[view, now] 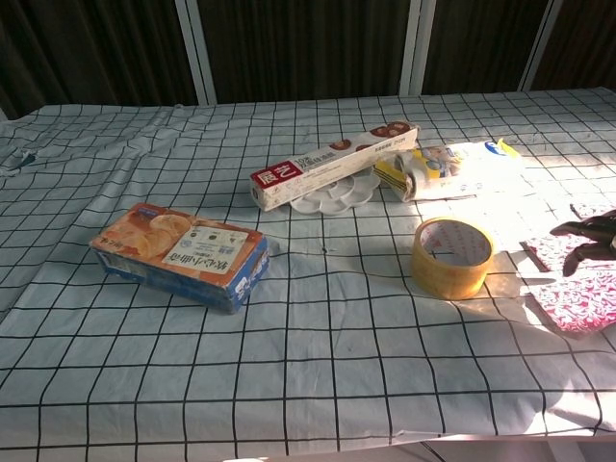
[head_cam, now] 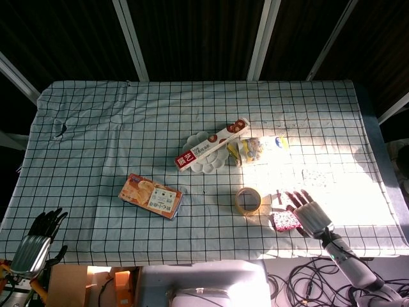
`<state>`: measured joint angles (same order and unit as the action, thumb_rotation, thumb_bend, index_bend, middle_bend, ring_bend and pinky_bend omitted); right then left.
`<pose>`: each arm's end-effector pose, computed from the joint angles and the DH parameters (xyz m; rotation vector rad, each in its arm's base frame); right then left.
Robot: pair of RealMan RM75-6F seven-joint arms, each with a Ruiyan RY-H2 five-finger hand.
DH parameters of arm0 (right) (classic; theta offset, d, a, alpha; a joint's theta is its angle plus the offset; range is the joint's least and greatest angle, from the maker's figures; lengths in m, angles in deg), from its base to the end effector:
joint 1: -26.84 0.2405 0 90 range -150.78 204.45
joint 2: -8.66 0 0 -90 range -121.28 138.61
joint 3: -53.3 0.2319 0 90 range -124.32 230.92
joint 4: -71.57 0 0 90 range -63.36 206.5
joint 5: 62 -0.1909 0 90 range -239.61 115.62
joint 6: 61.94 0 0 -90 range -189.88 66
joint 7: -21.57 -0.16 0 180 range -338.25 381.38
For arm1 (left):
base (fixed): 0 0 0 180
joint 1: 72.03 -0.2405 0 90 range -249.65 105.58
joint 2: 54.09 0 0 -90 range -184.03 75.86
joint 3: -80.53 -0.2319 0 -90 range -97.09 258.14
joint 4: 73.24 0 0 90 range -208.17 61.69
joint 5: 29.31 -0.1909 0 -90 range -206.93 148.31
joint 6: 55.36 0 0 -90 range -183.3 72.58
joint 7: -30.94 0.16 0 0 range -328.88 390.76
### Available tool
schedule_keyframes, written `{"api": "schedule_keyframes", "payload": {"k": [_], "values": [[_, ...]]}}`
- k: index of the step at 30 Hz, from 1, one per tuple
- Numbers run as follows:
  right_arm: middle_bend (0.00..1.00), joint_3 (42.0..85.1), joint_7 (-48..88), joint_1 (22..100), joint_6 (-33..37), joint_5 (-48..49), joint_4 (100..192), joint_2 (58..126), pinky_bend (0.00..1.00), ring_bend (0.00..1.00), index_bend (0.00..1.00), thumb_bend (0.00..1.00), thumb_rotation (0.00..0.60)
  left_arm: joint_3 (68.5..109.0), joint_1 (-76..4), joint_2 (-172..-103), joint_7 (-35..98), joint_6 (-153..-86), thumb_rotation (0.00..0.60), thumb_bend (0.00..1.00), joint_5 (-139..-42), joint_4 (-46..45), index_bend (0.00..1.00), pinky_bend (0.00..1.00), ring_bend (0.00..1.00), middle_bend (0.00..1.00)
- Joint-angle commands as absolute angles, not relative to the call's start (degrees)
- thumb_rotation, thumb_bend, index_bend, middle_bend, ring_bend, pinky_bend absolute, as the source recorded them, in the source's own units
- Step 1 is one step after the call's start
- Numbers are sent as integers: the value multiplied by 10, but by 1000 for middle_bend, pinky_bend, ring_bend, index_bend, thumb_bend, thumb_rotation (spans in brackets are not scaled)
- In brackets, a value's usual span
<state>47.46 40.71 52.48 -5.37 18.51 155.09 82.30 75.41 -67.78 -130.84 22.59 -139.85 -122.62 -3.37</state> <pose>-0.2750 -0.2463 0.0457 2.0164 -0.7856 0.4385 -0.3232 0.1652 0.1033 -1.5864 -0.9519 -0.8413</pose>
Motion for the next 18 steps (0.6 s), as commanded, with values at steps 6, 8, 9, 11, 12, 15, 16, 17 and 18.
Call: {"api": "schedule_keyframes", "payload": {"k": [6,8,9,11,12,15,16,17,18], "values": [[0,467,391,512,-39,204,1576,796,0,0,0,269,600,754,-679,-1308,222,-1400,600,367,-1227,-35,0,0,0,1],[0,465,386,502,-17,216,1587,785,0,0,0,269,600,754,-680,-1308,219,-1404,600,367,-1228,-36,0,0,0,1],[0,464,384,496,-3,222,1594,779,0,0,0,269,600,754,-681,-1307,218,-1406,600,367,-1228,-36,0,0,0,1],[0,463,384,474,39,230,1614,761,0,0,0,269,600,756,-684,-1306,213,-1414,600,367,-1228,-35,0,0,0,1],[0,463,390,462,60,231,1623,754,0,0,0,269,600,757,-687,-1305,210,-1420,600,368,-1227,-35,0,0,0,1],[0,470,425,419,142,233,1654,737,0,0,0,269,600,765,-695,-1301,203,-1439,600,369,-1221,-30,0,0,0,1],[0,471,431,400,179,242,1657,737,0,0,0,269,600,767,-699,-1299,203,-1443,600,369,-1216,-26,0,0,0,1],[0,471,431,386,205,248,1656,738,0,0,0,269,600,769,-701,-1297,203,-1445,600,369,-1213,-21,0,0,0,1],[0,471,426,372,229,256,1653,741,0,0,0,269,600,771,-703,-1296,207,-1446,600,369,-1209,-16,0,0,0,1]]}}
